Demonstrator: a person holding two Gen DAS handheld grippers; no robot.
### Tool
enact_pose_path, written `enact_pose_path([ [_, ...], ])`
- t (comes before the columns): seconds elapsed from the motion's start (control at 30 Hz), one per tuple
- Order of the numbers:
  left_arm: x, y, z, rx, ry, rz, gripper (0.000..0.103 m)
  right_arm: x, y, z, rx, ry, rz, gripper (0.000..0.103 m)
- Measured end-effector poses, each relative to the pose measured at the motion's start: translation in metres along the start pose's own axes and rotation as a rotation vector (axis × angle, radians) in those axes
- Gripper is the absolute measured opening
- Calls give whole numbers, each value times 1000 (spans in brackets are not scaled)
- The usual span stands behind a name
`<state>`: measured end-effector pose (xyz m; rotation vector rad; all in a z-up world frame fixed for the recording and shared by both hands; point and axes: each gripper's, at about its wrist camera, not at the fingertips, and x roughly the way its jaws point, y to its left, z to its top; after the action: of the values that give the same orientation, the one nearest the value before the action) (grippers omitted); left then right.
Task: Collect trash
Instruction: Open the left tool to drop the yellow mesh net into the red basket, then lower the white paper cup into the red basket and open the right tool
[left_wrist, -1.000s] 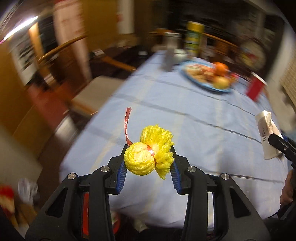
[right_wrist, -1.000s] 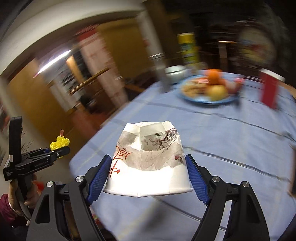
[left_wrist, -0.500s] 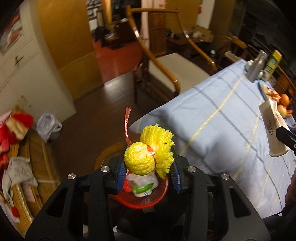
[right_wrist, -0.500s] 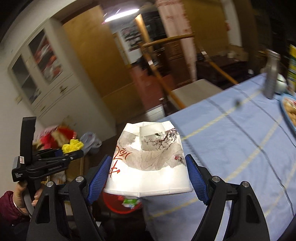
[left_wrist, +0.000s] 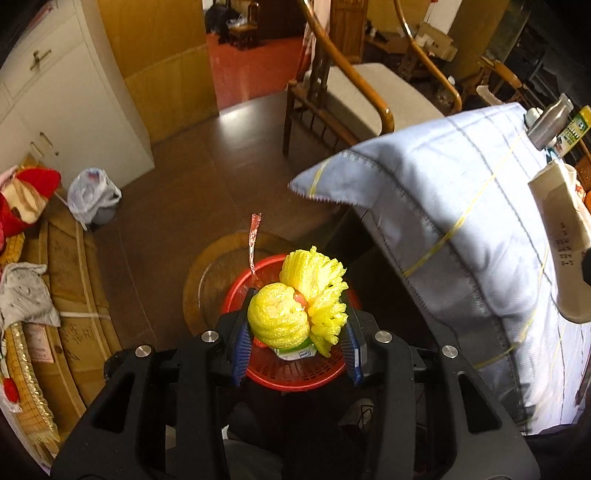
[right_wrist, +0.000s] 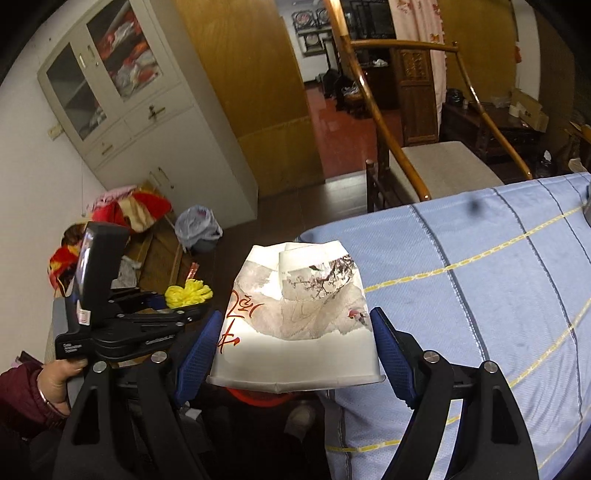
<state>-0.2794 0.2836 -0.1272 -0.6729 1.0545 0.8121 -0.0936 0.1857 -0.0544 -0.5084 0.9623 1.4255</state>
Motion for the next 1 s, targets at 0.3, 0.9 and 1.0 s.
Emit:
enact_pose_path([
  [0.3,25,0,-2,-4,45,-33,42,7,3,-4,-17,46,-30,79],
  [0.9,26,3,-1,-14,58,17,64,11,0,-4,-25,50,-13,79],
  [1.0,25,5,-2,-22,56,25,64,10,-2,-5,-25,48,-8,79],
])
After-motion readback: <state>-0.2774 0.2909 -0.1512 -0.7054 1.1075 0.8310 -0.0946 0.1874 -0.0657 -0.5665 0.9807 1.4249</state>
